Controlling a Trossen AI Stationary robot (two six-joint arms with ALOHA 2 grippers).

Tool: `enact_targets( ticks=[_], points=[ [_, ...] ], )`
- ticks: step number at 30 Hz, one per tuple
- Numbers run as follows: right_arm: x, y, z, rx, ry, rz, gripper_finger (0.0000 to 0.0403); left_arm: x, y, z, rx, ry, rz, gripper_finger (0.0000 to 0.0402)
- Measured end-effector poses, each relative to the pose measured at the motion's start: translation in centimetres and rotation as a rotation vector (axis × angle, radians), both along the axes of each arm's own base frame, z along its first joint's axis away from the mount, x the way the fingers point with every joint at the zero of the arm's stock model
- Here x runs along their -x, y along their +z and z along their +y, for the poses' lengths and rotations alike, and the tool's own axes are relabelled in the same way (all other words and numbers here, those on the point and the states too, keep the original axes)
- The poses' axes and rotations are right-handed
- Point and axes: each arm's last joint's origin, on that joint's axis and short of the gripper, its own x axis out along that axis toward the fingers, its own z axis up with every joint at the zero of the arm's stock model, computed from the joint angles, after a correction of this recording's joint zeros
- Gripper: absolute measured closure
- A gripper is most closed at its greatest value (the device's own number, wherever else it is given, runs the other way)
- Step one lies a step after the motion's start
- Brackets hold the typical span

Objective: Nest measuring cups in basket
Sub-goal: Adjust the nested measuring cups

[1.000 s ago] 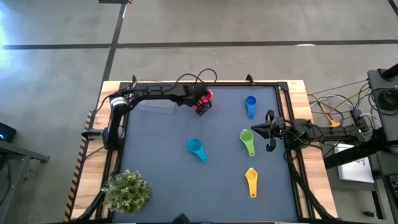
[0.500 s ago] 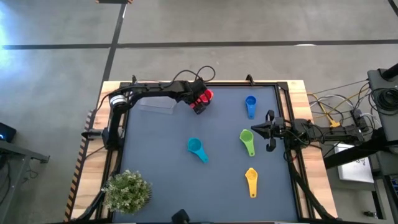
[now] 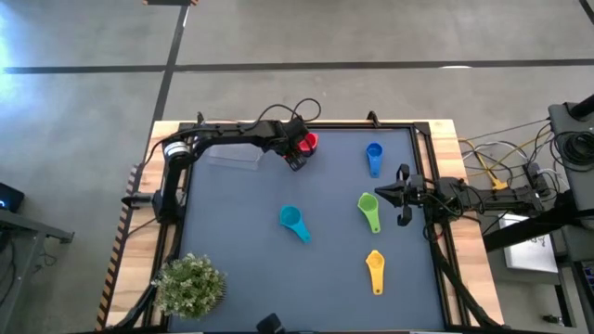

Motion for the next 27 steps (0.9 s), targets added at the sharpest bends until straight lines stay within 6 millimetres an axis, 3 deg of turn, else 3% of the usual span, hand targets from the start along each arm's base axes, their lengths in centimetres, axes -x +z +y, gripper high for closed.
enact_targets(
  ticks=[8, 20, 27],
  points=[
    [0.0, 0.0, 0.0, 0.000, 0.000, 0.000, 0.0394, -0.2, 0.0, -1.2, 0.028, -0.035, 0.021, 0.0262],
    [0.0, 0.0, 0.0, 0.000, 0.000, 0.000, 0.0394, -1.3, -0.2, -7.5, 0.075, -0.183, 0.141, 0.0265],
    [0.0, 0.0, 0.0, 0.000, 0.000, 0.000, 0.0394, -1.4, 1.5, -10.2, 0.071, -0.230, 0.112, 0.0265]
  ],
)
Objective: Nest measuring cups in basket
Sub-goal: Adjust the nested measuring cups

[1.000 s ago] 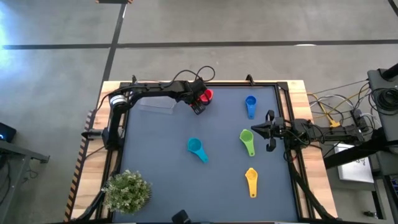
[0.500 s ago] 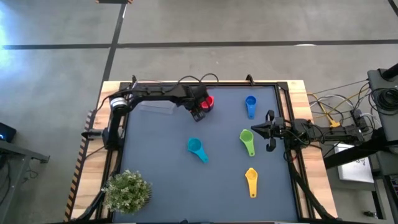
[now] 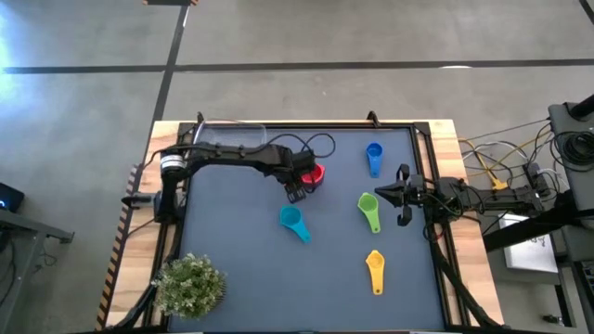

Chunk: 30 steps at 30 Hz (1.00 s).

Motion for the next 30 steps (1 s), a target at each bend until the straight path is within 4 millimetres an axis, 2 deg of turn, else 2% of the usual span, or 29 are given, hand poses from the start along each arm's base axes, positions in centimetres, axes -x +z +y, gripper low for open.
enact_targets(
  ticks=[7, 19, 30],
  points=[
    [0.0, 0.0, 0.0, 0.000, 0.000, 0.000, 0.0394, 0.6, 1.6, -1.0, 0.006, 0.016, -0.012, 0.0252],
    [0.0, 0.0, 0.0, 0.000, 0.000, 0.000, 0.0394, 0.7, 1.6, -1.2, 0.009, 0.032, -0.002, 0.0253],
    [0.0, 0.0, 0.0, 0.000, 0.000, 0.000, 0.0394, 1.3, 1.4, -1.9, 0.067, 0.012, 0.064, 0.0186]
  ],
)
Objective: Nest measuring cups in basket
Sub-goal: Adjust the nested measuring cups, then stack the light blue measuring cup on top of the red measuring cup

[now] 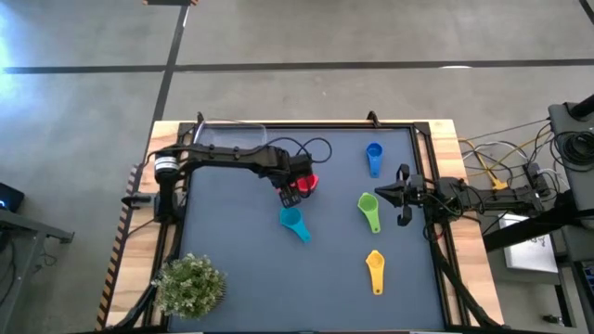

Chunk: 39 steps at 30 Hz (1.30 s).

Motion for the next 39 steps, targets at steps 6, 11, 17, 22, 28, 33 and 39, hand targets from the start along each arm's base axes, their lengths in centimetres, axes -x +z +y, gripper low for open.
enact_targets(
  ticks=[6, 11, 17, 22, 28, 33, 39],
  points=[
    [0.0, 0.0, 0.0, 0.000, 0.000, 0.000, 0.0394, 0.6, 0.8, -0.6, 0.012, 0.005, 0.016, 0.0160],
    [0.0, 0.0, 0.0, 0.000, -0.001, 0.000, 0.0394, 0.5, 1.5, -2.8, 0.035, 0.061, -0.019, 0.0163],
    [0.0, 0.0, 0.0, 0.000, 0.000, 0.000, 0.0394, 0.4, 1.5, -5.5, 0.069, 0.233, -0.043, 0.0170],
    [0.0, 0.0, 0.0, 0.000, -0.001, 0.000, 0.0394, 1.0, 0.3, -7.0, 0.056, 0.308, -0.022, 0.0170],
    [0.0, 0.0, 0.0, 0.000, 0.000, 0.000, 0.0394, 2.3, -1.2, -7.4, 0.076, 0.373, -0.010, 0.0170],
    [0.0, 0.0, 0.0, 0.000, 0.000, 0.000, 0.0394, 2.6, -1.6, -7.4, 0.116, 0.434, -0.065, 0.0171],
    [0.0, 0.0, 0.0, 0.000, -0.001, 0.000, 0.0394, 2.1, -2.6, -7.9, 0.217, 0.456, -0.158, 0.0171]
  ],
)
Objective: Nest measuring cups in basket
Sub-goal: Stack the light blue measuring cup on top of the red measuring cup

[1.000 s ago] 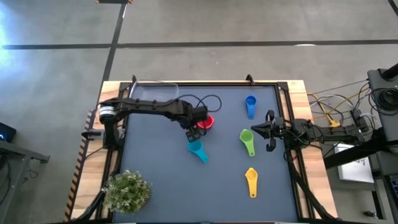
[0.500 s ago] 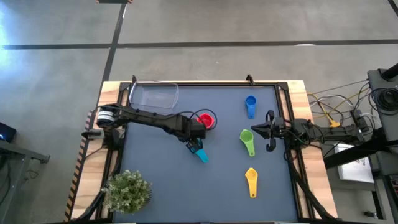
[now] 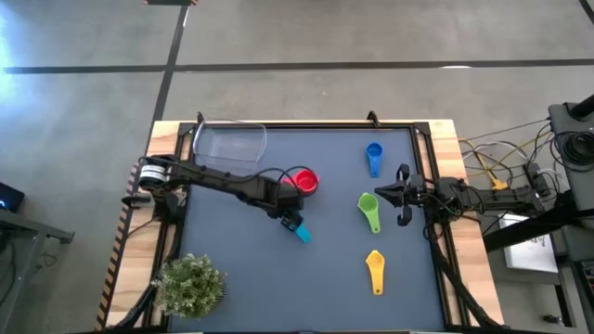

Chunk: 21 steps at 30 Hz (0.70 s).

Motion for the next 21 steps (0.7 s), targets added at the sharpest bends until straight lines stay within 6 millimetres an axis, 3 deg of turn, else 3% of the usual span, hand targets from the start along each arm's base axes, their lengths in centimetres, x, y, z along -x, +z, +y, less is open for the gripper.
enact_targets(
  ticks=[12, 15, 21],
  points=[
    [0.00, 0.00, 0.00, 0.000, 0.000, 0.000, 0.0394, 0.63, -1.10, 0.03, 0.015, 0.047, 0.019, 0.0185],
    [0.00, 0.00, 0.00, 0.000, 0.000, 0.000, 0.0394, 0.63, -1.10, 0.03, 0.014, 0.045, 0.020, 0.0234],
    [0.00, -0.01, 0.00, 0.000, 0.000, 0.000, 0.0394, 0.63, -1.10, 0.01, 0.010, 0.012, 0.022, 0.0381]
  ],
)
